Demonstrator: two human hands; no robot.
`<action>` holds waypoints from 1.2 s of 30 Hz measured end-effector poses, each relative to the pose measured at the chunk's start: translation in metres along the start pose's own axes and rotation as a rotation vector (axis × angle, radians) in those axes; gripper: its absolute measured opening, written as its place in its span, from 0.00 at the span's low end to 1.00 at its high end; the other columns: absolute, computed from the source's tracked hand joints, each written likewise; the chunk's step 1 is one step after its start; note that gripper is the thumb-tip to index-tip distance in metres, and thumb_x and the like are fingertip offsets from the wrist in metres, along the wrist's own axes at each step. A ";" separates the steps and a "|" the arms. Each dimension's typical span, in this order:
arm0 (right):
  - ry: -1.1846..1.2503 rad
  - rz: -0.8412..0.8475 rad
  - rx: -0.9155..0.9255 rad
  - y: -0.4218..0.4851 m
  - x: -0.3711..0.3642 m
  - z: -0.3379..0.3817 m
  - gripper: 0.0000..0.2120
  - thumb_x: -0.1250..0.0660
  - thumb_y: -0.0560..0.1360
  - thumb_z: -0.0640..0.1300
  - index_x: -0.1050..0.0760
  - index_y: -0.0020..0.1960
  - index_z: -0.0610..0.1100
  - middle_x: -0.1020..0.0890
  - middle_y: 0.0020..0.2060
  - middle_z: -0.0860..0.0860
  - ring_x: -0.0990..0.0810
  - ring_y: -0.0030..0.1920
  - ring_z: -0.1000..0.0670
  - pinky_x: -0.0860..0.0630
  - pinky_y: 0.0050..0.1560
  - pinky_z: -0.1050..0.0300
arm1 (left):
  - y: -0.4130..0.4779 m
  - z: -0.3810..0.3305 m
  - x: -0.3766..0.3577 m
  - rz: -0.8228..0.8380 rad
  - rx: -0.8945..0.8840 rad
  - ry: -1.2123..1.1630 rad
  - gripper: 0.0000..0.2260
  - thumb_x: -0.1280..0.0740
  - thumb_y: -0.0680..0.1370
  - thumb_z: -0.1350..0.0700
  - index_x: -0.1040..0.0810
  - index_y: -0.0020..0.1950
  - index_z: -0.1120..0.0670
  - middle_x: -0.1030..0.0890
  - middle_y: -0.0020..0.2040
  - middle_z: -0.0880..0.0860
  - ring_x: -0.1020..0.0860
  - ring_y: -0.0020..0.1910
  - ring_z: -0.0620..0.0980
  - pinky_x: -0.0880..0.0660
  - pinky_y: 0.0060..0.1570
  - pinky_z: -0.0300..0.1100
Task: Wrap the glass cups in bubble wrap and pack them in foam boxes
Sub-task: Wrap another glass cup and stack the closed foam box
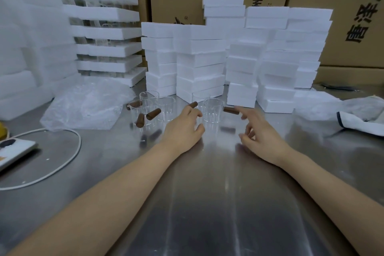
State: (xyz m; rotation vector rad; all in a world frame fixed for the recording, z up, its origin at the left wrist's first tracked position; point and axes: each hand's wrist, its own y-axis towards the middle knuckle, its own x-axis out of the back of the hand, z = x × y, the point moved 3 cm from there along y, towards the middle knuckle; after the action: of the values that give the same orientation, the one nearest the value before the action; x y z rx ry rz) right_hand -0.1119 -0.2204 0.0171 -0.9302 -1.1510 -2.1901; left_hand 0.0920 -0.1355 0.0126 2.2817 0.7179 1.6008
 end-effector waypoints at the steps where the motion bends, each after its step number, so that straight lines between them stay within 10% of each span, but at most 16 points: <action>1: -0.070 -0.092 -0.014 0.003 0.001 0.000 0.33 0.36 0.74 0.37 0.41 0.72 0.61 0.32 0.57 0.54 0.27 0.47 0.58 0.29 0.44 0.65 | 0.000 0.000 -0.003 0.023 0.004 0.020 0.13 0.40 0.79 0.51 0.28 0.62 0.52 0.31 0.64 0.49 0.23 0.49 0.52 0.33 0.43 0.43; 9: -0.224 -0.129 -0.202 0.040 -0.023 -0.013 0.24 0.44 0.82 0.44 0.42 0.77 0.51 0.38 0.74 0.45 0.38 0.72 0.45 0.32 0.65 0.49 | 0.004 -0.008 -0.013 0.066 0.058 0.089 0.09 0.41 0.78 0.52 0.25 0.54 0.53 0.29 0.60 0.51 0.24 0.48 0.53 0.33 0.42 0.44; 17: -0.077 -0.102 -0.150 0.048 -0.026 0.003 0.14 0.40 0.77 0.33 0.22 0.59 0.37 0.21 0.45 0.42 0.24 0.52 0.43 0.34 0.48 0.61 | 0.006 -0.009 -0.012 0.025 0.054 0.077 0.10 0.43 0.79 0.52 0.24 0.46 0.54 0.26 0.50 0.50 0.23 0.46 0.54 0.31 0.41 0.45; 23: 0.075 -0.102 -0.153 0.024 -0.028 0.023 0.18 0.43 0.73 0.31 0.18 0.55 0.39 0.20 0.40 0.51 0.20 0.42 0.50 0.30 0.45 0.65 | 0.011 -0.010 -0.016 0.109 0.106 0.098 0.19 0.50 0.81 0.45 0.22 0.48 0.51 0.25 0.55 0.47 0.23 0.52 0.54 0.34 0.46 0.45; 28: 0.232 -0.114 -0.307 0.025 -0.030 0.015 0.13 0.44 0.73 0.32 0.23 0.42 0.44 0.20 0.33 0.44 0.19 0.34 0.48 0.22 0.42 0.54 | 0.015 -0.011 -0.014 0.056 0.275 -0.041 0.22 0.54 0.82 0.44 0.26 0.44 0.54 0.24 0.39 0.50 0.23 0.44 0.55 0.35 0.45 0.47; 30: 0.265 -0.108 -0.295 0.026 -0.030 0.015 0.12 0.44 0.74 0.33 0.27 0.42 0.47 0.19 0.35 0.43 0.20 0.31 0.52 0.22 0.40 0.55 | 0.013 -0.013 -0.013 0.081 0.234 -0.048 0.24 0.56 0.82 0.41 0.27 0.40 0.49 0.22 0.43 0.51 0.24 0.45 0.55 0.34 0.46 0.48; 34: 0.348 -0.052 -0.255 0.030 -0.032 0.018 0.13 0.44 0.77 0.37 0.29 0.55 0.52 0.18 0.40 0.47 0.21 0.30 0.55 0.22 0.38 0.62 | 0.012 -0.019 -0.017 0.158 0.125 -0.262 0.20 0.54 0.83 0.42 0.31 0.66 0.49 0.21 0.54 0.44 0.23 0.51 0.47 0.32 0.52 0.45; 36: 0.361 -0.025 -0.231 0.030 -0.033 0.018 0.13 0.43 0.80 0.38 0.27 0.57 0.52 0.18 0.39 0.53 0.21 0.32 0.59 0.25 0.38 0.67 | 0.011 -0.027 -0.019 0.172 0.103 -0.395 0.18 0.51 0.83 0.45 0.26 0.59 0.52 0.20 0.50 0.46 0.24 0.43 0.47 0.29 0.50 0.45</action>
State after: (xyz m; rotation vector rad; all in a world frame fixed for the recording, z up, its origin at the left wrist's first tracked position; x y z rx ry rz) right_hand -0.0639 -0.2174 0.0148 -0.5725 -0.7569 -2.4207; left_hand 0.0647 -0.1572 0.0122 2.6851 0.5252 1.1373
